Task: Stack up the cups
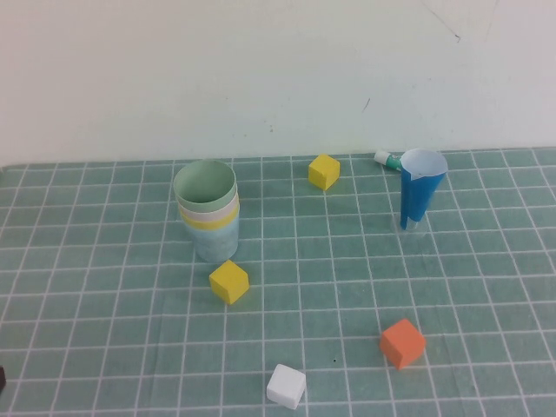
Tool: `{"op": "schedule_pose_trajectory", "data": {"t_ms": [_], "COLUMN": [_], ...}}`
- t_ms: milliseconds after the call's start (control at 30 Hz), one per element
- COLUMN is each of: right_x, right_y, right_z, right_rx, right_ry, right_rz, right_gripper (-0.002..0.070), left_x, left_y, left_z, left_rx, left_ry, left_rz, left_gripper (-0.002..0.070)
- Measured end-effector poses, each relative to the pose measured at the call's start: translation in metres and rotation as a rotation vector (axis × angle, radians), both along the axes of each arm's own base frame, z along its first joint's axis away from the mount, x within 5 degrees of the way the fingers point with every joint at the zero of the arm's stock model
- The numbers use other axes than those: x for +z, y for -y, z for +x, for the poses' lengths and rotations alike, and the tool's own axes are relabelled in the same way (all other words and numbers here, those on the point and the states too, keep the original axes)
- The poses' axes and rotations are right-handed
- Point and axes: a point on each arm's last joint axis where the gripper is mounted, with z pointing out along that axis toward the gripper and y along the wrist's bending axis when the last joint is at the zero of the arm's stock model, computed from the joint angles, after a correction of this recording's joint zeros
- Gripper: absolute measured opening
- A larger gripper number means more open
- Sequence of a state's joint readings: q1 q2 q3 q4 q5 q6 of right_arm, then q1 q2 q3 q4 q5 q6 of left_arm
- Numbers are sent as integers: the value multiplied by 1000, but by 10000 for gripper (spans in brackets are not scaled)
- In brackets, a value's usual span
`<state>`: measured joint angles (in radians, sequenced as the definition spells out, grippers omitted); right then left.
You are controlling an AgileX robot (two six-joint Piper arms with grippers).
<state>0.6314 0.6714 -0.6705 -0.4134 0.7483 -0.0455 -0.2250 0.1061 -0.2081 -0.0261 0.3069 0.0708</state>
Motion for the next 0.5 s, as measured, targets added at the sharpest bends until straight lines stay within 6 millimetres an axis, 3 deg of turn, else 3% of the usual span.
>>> {"op": "schedule_pose_trajectory", "data": {"t_ms": [267,500], "right_x": [-50,-60], "right_y": [28,32], "right_z": [-40,-49], "right_rx": [-27,-66], "right_ry": [46,37], "right_rz": [103,205], "right_gripper": [0,0], "left_x": [-14,-19], "left_y": [0,-1], "left_z": [-3,-5], "left_rx": [-4,-6], "left_ry": [-155,-212], "left_rz": [36,52], "left_gripper": [-1,-1]}}
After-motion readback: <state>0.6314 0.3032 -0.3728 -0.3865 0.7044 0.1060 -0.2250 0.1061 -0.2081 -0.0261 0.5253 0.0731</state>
